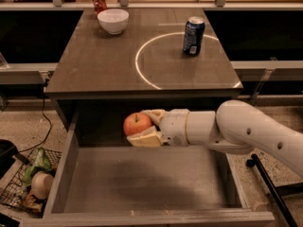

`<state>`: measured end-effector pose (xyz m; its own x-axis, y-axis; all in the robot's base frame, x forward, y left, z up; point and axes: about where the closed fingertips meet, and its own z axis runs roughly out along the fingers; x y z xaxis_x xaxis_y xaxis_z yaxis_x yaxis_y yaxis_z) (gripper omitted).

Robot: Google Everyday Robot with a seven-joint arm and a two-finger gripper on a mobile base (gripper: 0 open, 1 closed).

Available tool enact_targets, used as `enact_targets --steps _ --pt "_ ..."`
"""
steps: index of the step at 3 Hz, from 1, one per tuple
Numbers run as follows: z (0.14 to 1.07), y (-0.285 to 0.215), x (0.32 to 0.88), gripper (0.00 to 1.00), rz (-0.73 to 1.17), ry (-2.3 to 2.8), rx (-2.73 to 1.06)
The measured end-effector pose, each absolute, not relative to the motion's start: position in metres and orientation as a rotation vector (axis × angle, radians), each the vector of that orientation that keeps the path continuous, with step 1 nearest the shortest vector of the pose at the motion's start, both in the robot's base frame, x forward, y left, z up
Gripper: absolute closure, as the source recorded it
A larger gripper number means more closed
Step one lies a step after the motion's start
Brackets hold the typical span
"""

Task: Place apple into top drawer

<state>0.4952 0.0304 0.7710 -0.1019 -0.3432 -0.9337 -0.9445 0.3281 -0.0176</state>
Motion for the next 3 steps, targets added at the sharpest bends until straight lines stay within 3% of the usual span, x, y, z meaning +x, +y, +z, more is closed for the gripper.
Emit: enact_targets --steps 3 --pt "0.681 -0.014 0.475 1.0 0.829 1.854 -1.17"
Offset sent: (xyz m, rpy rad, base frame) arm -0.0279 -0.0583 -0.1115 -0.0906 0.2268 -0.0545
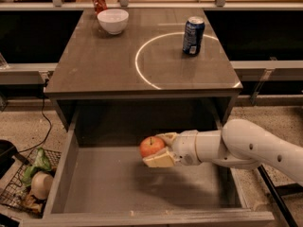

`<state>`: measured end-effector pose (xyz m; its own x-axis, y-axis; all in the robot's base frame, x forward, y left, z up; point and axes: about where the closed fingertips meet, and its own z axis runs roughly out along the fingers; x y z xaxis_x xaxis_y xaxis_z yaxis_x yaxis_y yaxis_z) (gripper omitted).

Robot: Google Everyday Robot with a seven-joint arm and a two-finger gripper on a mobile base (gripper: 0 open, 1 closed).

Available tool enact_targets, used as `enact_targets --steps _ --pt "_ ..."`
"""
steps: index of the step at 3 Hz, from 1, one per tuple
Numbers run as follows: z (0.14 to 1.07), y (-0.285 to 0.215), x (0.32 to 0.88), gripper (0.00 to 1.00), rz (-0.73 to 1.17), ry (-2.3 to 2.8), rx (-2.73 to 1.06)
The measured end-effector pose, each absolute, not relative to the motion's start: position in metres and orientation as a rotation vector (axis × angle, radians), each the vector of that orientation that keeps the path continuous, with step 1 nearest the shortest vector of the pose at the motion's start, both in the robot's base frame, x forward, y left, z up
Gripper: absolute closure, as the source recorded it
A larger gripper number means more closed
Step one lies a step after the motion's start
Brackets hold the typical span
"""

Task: Place apple into top drawer

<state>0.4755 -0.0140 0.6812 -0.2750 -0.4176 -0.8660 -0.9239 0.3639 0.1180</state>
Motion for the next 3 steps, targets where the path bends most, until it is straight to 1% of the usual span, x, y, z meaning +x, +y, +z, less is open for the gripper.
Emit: enact_targets --steps 3 --pt "0.658 -0.032 0.47 1.0 0.771 1.984 -1.165"
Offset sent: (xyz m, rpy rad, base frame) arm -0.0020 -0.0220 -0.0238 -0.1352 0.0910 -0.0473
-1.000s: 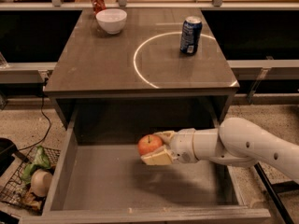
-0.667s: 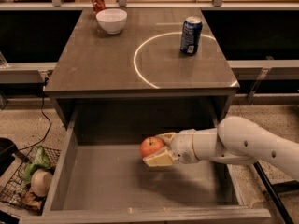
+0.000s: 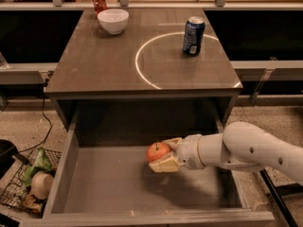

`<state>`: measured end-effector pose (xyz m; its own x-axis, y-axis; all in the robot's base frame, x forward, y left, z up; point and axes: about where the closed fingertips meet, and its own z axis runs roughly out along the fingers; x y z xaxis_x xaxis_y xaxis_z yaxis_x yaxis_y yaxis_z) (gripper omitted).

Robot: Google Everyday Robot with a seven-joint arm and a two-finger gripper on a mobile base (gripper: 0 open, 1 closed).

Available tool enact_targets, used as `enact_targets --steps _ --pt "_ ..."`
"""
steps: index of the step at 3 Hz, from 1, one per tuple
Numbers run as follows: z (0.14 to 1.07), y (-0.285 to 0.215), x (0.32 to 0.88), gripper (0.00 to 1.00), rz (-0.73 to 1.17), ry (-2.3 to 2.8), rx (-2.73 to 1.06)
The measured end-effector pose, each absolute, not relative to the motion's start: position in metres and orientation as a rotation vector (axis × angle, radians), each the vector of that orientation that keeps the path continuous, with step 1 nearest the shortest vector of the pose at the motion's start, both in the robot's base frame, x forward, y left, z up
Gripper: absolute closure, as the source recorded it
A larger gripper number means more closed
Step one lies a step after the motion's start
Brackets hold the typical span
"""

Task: Place apple into top drawer

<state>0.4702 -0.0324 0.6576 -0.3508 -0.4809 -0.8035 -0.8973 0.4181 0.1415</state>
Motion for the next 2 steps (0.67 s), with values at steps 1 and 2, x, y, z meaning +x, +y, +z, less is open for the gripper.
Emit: enact_targets --steps 1,2 --pt "0.642 -0.041 0.463 1.0 0.767 1.989 -1.117" --pt "0.62 -0.046 0.459 1.0 0.777 2.001 -1.078"
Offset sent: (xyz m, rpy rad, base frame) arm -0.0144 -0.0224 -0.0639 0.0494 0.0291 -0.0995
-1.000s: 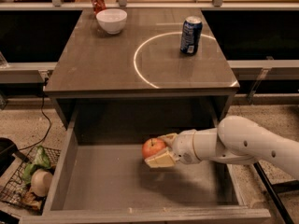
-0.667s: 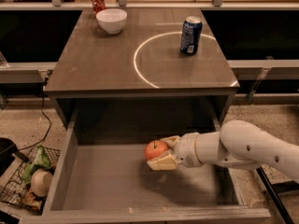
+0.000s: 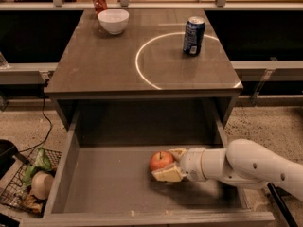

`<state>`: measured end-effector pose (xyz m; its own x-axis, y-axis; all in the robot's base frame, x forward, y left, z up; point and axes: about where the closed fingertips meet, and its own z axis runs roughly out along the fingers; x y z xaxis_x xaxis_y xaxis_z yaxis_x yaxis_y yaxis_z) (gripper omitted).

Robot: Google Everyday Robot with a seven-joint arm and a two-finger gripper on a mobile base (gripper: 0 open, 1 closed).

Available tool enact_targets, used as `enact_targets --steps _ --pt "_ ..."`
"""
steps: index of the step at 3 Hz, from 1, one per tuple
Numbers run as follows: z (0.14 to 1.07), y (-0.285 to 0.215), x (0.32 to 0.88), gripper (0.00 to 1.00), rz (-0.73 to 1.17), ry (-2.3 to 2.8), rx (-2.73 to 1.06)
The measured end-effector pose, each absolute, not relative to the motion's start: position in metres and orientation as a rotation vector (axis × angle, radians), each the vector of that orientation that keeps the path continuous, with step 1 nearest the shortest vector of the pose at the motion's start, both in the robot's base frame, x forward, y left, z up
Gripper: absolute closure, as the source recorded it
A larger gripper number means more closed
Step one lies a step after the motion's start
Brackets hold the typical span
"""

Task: Place apple into top drawer

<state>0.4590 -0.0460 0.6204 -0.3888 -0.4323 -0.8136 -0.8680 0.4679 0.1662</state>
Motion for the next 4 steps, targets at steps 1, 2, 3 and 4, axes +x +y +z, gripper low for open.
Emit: enact_targets --steps 1,2,3,4 --pt "0.6203 -0.0448 0.4589 0.94 0.779 2.001 -1.08" --pt "0.6203 -0.0435 0.4586 0.81 0.781 2.0 -1.083" --pt "0.6201 -0.0421 0.4582 0.55 0.784 1.999 -1.086" --pt "0.6201 -0.0408 0.4579 0.34 0.786 1.998 -1.089"
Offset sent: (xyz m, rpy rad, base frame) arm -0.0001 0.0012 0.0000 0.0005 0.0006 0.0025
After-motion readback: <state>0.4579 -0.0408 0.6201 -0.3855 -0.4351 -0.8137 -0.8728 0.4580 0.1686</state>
